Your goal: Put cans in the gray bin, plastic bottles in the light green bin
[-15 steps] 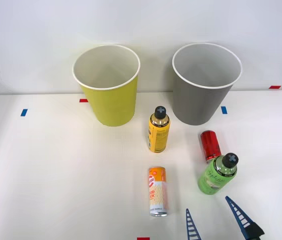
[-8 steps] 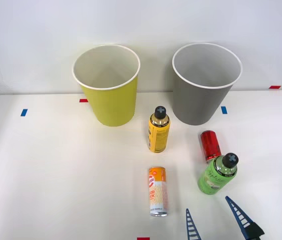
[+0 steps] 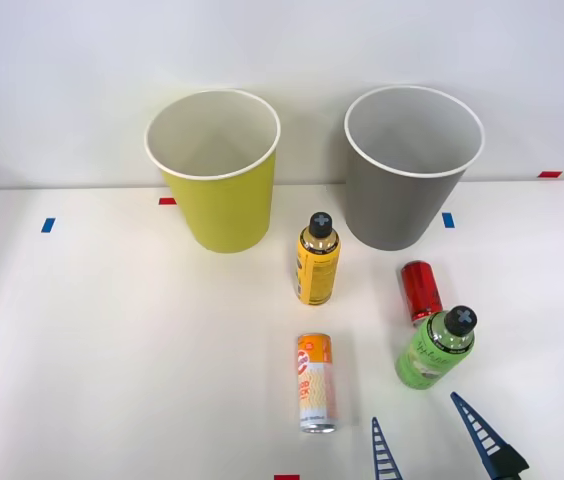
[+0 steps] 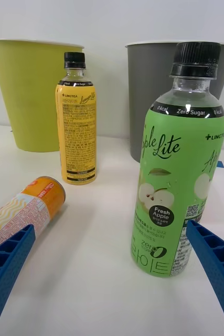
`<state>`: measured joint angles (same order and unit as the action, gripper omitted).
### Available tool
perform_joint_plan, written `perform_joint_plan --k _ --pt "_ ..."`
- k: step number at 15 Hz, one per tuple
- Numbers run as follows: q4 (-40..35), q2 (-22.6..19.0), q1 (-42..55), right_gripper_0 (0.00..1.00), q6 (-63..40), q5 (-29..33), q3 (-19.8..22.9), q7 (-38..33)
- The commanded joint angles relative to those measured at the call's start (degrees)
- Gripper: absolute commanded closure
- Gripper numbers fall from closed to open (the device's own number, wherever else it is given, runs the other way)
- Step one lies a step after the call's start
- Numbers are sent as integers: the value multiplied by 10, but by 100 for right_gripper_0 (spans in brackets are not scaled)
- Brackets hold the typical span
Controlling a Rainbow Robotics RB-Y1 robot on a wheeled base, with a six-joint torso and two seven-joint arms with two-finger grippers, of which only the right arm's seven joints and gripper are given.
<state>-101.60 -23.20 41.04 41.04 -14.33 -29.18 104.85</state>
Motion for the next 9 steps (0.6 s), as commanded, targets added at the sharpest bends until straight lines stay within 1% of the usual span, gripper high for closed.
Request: perform_joint_plan --k 1,9 --pt "0 0 0 0 0 0 0 0" --pt "0 0 0 0 0 0 0 0"
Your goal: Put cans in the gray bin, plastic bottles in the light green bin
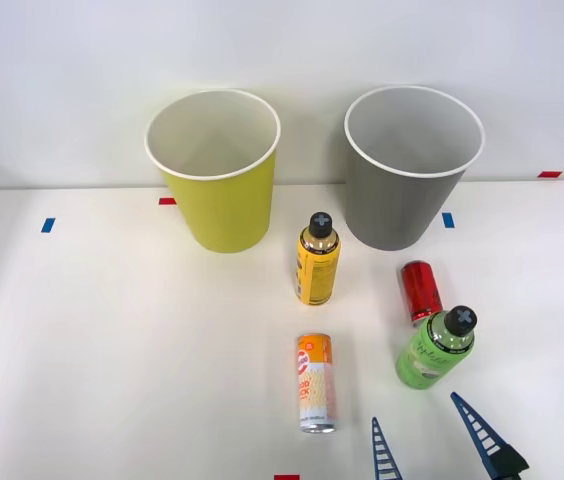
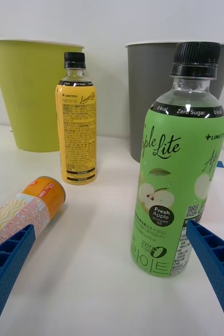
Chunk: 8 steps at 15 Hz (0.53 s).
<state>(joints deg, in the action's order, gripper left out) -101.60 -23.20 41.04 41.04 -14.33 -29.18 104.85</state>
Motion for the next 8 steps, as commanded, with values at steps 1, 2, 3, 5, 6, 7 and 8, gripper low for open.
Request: perform_joint_plan --k 1,2,3,5,6,7,8 --pt "0 0 0 0 0 0 0 0" --pt "0 0 0 0 0 0 0 0" --pt "0 0 0 0 0 0 0 0" --pt "0 0 0 0 0 0 0 0" --pt "0 0 0 0 0 0 0 0" --pt "0 0 0 0 0 0 0 0" --pt "0 0 0 0 0 0 0 0"
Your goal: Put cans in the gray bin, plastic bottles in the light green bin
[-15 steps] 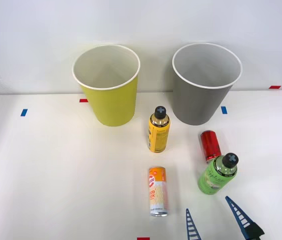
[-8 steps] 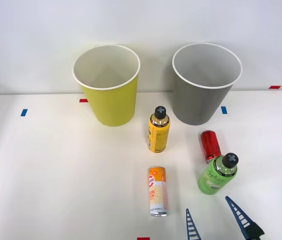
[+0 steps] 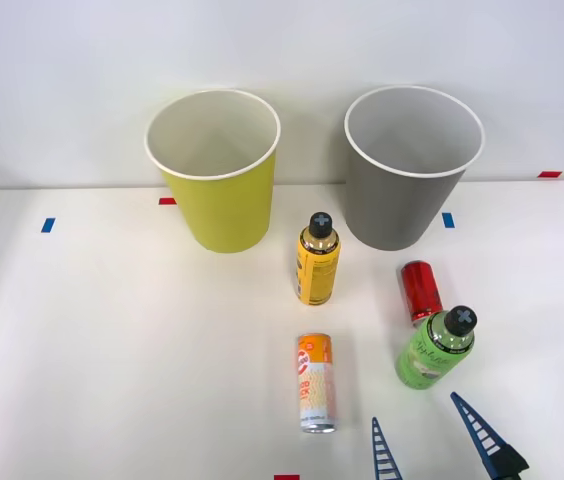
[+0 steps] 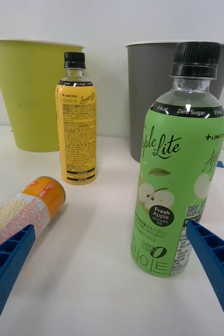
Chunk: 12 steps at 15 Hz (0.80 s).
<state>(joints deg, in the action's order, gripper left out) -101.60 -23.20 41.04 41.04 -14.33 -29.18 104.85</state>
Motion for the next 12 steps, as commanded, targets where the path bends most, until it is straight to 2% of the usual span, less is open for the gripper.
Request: perform_joint_plan --k 1,12 --pt "0 0 0 0 0 0 0 0" --pt "0 0 0 0 0 0 0 0"
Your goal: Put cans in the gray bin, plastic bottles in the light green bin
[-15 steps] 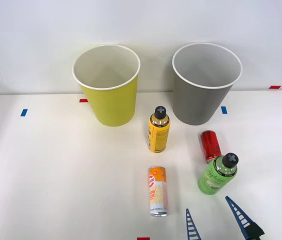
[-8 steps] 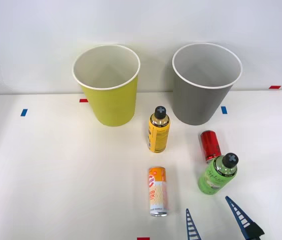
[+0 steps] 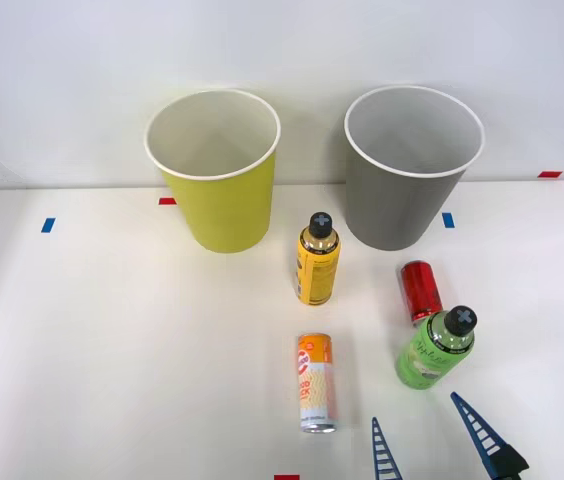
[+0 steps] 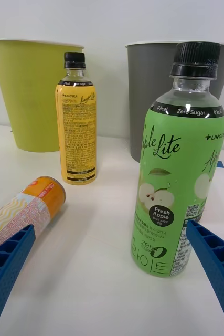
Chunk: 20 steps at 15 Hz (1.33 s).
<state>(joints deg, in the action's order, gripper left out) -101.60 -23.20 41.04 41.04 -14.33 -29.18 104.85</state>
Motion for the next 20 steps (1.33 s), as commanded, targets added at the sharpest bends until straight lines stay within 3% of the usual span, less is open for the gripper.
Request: perform_joint_plan --k 1,4,10,20 --pt "0 0 0 0 0 0 0 0" --pt "20 17 15 0 28 -6 -11 -1" --pt "18 37 33 0 115 -77 20 -9" --pt "18 17 -38 0 121 -124 -6 -17"
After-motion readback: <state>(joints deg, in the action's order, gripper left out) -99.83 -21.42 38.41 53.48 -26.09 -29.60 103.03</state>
